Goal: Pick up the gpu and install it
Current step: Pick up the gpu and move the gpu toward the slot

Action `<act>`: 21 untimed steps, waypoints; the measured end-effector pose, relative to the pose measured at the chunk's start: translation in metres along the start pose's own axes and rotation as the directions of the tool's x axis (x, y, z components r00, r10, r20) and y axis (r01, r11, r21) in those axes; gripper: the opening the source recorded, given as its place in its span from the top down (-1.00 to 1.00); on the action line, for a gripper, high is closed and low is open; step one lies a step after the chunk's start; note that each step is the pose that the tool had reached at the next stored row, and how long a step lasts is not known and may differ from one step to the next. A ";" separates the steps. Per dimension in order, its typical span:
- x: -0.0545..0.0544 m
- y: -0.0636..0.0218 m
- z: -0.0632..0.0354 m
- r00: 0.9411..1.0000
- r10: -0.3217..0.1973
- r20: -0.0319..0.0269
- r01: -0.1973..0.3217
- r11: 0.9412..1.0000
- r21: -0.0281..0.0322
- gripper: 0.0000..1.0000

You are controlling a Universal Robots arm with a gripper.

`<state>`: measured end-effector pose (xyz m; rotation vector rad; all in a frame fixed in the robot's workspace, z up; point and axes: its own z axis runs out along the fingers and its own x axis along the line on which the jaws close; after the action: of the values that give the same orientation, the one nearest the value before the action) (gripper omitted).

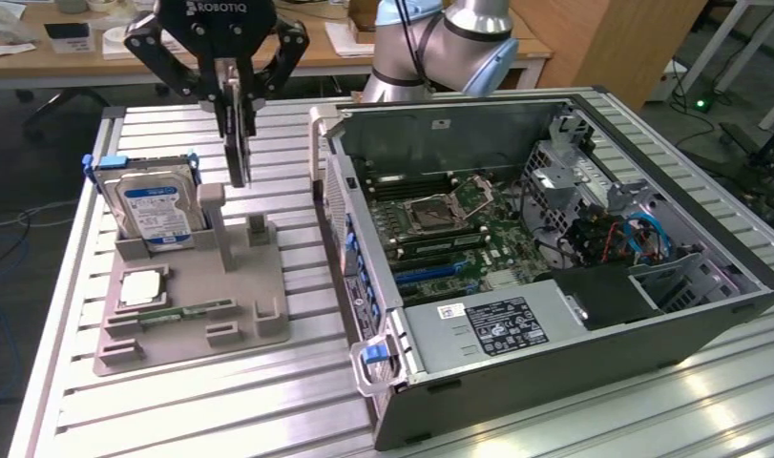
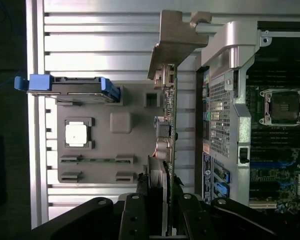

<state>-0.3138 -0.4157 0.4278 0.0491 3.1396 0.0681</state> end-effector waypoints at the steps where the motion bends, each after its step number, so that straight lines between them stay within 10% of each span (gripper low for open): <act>1: 0.000 0.0000 -0.0007 1.000 0.008 0.000 -0.008 1.000 0.000 0.45; 9: -0.005 0.0002 -0.0010 1.000 0.020 0.001 -0.020 1.000 -0.001 0.45; 21: -0.047 0.0015 -0.0006 1.000 0.020 0.001 -0.020 1.000 0.000 0.45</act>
<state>-0.2668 -0.4157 0.4286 0.0812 3.1385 0.0688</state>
